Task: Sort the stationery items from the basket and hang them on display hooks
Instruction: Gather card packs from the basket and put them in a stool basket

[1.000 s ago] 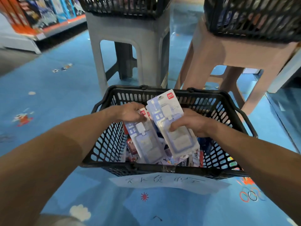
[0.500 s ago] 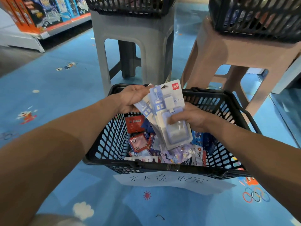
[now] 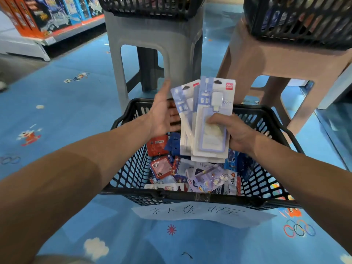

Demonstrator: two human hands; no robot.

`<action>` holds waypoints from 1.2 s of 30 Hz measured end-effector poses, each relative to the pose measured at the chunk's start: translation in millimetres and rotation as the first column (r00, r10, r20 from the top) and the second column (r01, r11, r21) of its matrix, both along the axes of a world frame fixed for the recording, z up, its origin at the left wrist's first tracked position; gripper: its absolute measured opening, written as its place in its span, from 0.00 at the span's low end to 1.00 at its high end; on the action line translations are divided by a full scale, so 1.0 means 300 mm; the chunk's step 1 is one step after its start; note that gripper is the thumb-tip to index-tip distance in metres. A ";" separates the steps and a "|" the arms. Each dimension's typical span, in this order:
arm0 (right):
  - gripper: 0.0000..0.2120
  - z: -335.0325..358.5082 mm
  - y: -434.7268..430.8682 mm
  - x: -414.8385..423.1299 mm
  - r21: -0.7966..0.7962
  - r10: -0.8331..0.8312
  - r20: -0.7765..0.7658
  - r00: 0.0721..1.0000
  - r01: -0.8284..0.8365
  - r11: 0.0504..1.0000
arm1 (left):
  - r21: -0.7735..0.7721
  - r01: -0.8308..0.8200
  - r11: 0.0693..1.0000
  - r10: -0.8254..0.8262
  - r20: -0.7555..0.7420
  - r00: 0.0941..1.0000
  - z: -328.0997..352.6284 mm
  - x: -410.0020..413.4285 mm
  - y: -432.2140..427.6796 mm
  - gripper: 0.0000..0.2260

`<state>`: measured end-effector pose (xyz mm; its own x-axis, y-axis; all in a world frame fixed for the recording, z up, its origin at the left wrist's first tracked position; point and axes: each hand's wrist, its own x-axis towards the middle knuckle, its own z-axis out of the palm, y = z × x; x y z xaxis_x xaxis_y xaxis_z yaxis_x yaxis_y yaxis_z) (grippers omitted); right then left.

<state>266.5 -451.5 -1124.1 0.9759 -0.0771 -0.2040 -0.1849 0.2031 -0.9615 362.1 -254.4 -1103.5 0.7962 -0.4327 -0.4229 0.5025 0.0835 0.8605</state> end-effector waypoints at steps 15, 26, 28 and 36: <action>0.41 0.034 0.106 0.064 -0.132 -0.052 0.008 0.999 0.053 0.990 | -0.046 0.228 0.972 -0.219 0.153 0.964 -0.067 -0.050 -0.078 0.26; 0.07 -0.144 -0.038 0.054 -0.849 0.122 -0.170 0.978 -0.208 0.486 | 0.273 0.104 0.956 -0.178 0.264 0.948 -0.178 0.050 0.074 0.25; 0.12 -0.190 -0.017 0.047 -0.903 0.305 -0.356 0.883 -0.409 0.129 | 0.280 0.122 0.952 -0.203 0.283 0.937 -0.182 0.055 0.078 0.23; 0.30 -0.254 0.018 0.039 -0.728 0.233 -0.675 0.700 -0.579 -0.366 | 0.357 0.060 0.932 -0.192 0.350 0.917 -0.200 0.063 0.088 0.35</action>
<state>278.2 -446.0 -1200.3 0.8131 0.0722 -0.5776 0.1537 -0.9837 0.0933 381.0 -227.9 -1163.5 0.8712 -0.4271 -0.2420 0.1257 -0.2823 0.9510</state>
